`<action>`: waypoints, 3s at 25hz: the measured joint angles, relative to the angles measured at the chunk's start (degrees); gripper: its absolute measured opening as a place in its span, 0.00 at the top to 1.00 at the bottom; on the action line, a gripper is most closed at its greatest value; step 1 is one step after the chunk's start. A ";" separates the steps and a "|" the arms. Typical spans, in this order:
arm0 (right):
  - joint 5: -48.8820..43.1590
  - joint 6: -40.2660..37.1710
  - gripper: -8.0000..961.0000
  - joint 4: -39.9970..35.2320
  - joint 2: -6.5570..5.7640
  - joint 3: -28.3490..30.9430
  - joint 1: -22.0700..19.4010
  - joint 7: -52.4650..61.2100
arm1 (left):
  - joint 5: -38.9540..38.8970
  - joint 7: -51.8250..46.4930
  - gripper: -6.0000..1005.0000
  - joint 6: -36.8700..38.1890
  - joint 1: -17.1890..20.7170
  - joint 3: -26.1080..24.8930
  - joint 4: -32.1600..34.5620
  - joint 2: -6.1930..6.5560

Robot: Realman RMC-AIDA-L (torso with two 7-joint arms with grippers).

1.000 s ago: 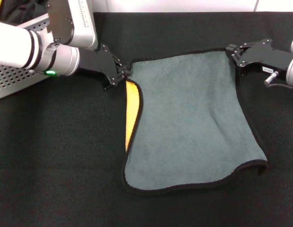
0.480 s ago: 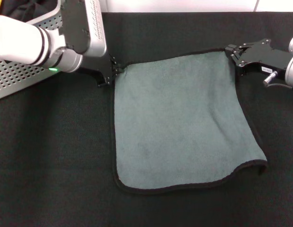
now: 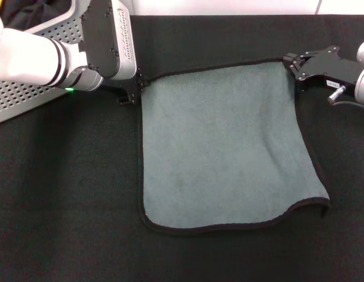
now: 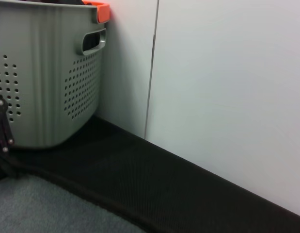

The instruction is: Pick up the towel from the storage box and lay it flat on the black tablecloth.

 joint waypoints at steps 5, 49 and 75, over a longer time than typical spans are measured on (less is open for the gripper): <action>-0.12 0.86 0.90 0.01 0.00 0.00 0.48 0.39 | -3.30 2.07 0.93 -2.26 1.08 0.01 0.02 -0.15; 3.97 -11.93 0.08 -11.96 -0.09 0.44 -9.25 1.99 | -37.92 0.73 0.14 -1.42 26.70 18.10 26.44 -0.24; -5.08 -51.90 0.08 -32.10 -2.26 0.65 -18.65 15.89 | -47.06 -7.29 0.14 54.34 26.11 -4.45 9.32 1.58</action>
